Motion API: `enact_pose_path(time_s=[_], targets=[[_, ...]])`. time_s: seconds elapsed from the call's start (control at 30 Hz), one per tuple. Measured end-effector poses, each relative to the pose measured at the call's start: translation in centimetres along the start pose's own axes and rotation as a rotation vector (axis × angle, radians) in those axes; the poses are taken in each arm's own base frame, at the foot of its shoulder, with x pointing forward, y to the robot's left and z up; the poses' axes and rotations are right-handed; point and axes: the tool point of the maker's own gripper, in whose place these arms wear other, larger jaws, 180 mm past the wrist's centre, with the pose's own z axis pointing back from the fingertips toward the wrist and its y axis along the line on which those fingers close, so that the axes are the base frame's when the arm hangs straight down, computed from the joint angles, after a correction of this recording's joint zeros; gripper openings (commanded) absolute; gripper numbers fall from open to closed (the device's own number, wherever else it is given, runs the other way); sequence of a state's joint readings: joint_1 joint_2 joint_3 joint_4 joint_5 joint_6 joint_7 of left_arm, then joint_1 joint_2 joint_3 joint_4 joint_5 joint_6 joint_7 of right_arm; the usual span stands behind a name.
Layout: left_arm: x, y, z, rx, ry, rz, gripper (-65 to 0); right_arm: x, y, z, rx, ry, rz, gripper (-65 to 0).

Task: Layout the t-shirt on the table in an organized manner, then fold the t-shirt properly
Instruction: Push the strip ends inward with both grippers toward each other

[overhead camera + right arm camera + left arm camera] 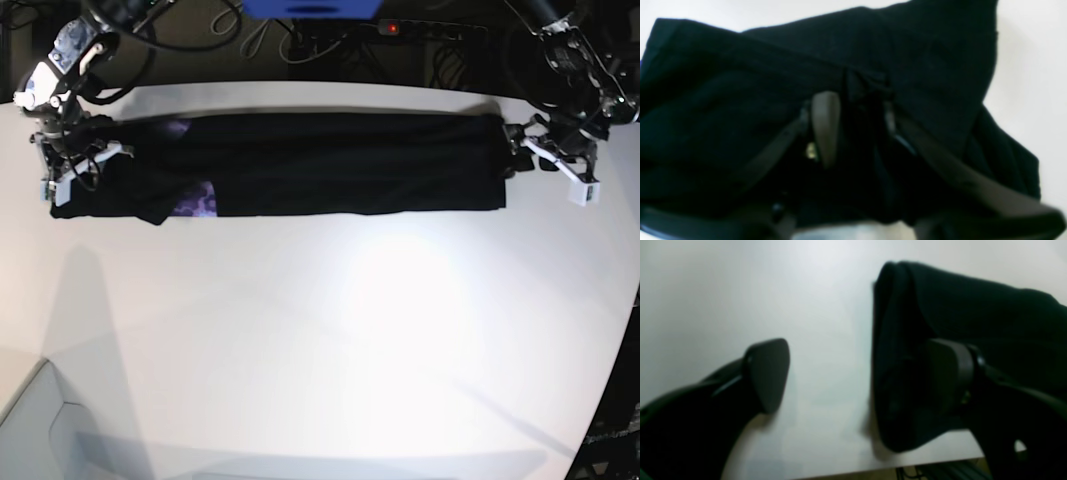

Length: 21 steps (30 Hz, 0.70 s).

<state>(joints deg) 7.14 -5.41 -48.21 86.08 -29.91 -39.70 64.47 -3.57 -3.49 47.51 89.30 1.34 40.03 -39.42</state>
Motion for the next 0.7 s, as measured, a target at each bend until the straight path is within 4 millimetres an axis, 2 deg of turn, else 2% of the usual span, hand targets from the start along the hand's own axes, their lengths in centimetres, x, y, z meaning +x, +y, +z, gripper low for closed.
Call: enact_pose_path(time_s=[0.1, 0.3, 0.5, 0.57, 0.7], targets=[[0.0, -0.8, -0.4, -0.019, -0.008, 0.009, -4.3, -0.2, 0.0, 0.1, 0.003, 0.001, -0.003, -37.1], [0.1, -2.7, -0.5, -0.104, -0.046, 0.059, -4.3, -0.5, 0.1, 0.2, 0.006, 0.001, -0.001, -36.8], [0.3, -2.9, -0.4, -0.131, -0.064, 0.077, -4.3, -0.5, 0.1, 0.2, 0.006, 0.001, -0.001, -36.6], [-0.2, -3.0, -0.7, -0.118, -0.046, 0.072, -4.3, -0.5, 0.1, 0.2, 0.007, 0.001, 0.0, -36.6], [-0.3, -4.3, -1.8, -0.126, -0.022, 0.014, -4.3, -0.5, 0.1, 0.2, 0.006, 0.001, -0.001, -36.6]])
